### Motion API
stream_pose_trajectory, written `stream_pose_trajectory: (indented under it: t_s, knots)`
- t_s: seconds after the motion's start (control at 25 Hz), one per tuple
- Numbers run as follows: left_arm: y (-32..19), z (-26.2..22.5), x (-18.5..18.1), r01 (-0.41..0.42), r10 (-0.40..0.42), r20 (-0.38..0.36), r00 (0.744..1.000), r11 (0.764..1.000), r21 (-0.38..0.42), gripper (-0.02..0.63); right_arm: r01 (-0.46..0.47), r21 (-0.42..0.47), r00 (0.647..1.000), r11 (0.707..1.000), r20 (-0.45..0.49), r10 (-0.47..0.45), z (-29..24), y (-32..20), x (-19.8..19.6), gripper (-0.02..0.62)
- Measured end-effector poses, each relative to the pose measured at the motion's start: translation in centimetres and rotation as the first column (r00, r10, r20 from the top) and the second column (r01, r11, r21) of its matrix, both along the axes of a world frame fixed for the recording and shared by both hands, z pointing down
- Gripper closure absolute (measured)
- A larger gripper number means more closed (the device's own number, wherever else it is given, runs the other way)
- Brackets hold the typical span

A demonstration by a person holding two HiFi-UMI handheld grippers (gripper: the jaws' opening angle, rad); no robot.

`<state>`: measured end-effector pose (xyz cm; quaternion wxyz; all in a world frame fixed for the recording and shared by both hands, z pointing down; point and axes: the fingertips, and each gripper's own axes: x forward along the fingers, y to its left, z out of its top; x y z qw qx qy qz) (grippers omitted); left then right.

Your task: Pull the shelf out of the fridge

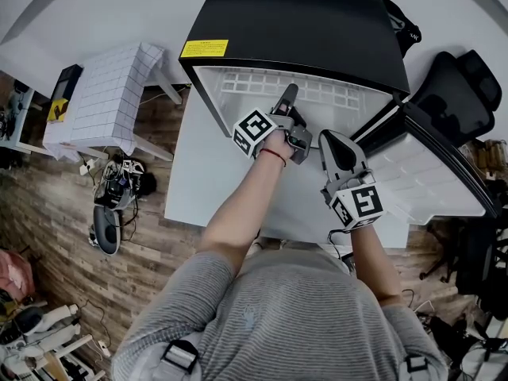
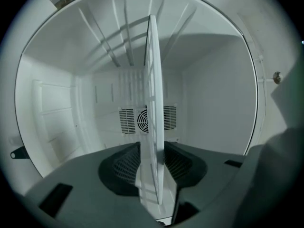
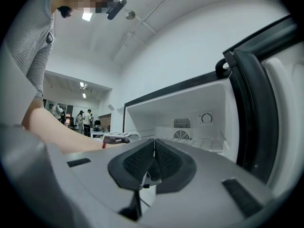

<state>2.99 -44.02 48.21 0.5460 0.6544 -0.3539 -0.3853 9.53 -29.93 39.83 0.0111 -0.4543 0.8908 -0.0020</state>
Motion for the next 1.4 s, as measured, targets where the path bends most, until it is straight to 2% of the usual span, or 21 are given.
stream_pose_trajectory:
  t_s: [0.68, 1.0, 1.08, 1.16, 1.4]
  knots:
    - [-4.0, -0.3, 0.0, 0.032, -0.033, -0.059, 0.998, 0.999, -0.019, 0.466, -0.01, -0.001, 1.0, 1.0, -0.025, 0.01, 0.1, -0.1, 1.1, 0.581]
    - [-4.6, -0.4, -0.3, 0.048, -0.049, -0.048, 0.998, 0.999, -0.024, 0.468, -0.019, -0.006, 0.999, 1.0, -0.028, 0.019, 0.1, -0.3, 1.5, 0.581]
    - [-4.7, -0.4, -0.3, 0.054, -0.056, -0.04, 0.998, 0.998, -0.03, 0.485, -0.017, -0.004, 0.999, 1.0, -0.028, 0.017, 0.0, -0.3, 1.5, 0.581]
    - [-4.8, -0.3, -0.3, 0.062, -0.063, -0.028, 0.998, 0.997, -0.038, 0.551, -0.017, -0.003, 1.0, 1.0, -0.024, 0.017, 0.0, -0.3, 1.4, 0.581]
    - [-4.6, -0.5, -0.3, 0.071, -0.074, -0.053, 0.996, 0.996, -0.049, 0.565, -0.024, -0.003, 1.0, 1.0, -0.019, 0.024, 0.0, 0.1, 1.6, 0.581]
